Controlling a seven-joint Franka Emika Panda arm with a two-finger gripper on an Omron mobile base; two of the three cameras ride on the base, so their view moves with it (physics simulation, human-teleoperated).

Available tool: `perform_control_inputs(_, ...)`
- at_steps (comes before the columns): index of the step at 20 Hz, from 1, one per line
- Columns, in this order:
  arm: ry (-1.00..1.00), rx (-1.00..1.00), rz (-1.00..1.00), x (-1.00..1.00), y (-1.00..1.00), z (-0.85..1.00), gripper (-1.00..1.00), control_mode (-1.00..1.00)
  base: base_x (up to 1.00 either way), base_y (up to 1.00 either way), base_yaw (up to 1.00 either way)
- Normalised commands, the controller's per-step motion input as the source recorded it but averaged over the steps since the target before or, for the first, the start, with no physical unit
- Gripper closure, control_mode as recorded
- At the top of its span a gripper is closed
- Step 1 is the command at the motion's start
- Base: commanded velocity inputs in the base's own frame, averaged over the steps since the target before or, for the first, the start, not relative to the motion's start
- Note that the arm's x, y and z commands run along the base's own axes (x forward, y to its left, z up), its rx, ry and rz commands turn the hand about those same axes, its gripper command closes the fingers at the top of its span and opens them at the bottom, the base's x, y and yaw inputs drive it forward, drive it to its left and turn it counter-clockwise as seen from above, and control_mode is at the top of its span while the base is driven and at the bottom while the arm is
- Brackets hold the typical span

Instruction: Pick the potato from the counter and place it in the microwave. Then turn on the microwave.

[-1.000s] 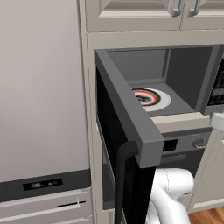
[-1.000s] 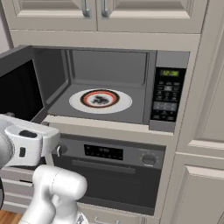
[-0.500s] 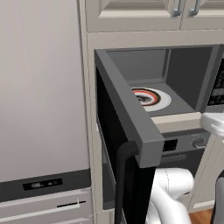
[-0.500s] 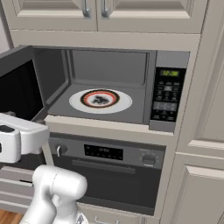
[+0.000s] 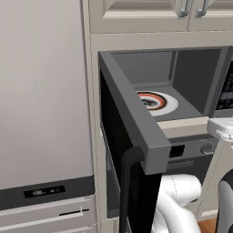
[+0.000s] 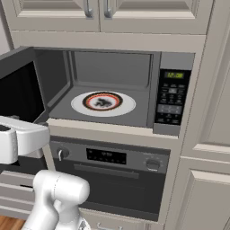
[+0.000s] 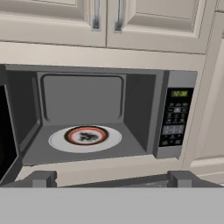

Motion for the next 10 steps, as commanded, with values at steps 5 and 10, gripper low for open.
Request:
perform_control_inputs(5,0.0,0.0,0.0,0.0,0.0,0.0,-1.0,1.0,0.0,-0.13,0.0)
perform_control_inputs(10,0.0,0.0,0.0,0.0,0.0,0.0,-1.0,1.0,0.0,-0.44,0.0)
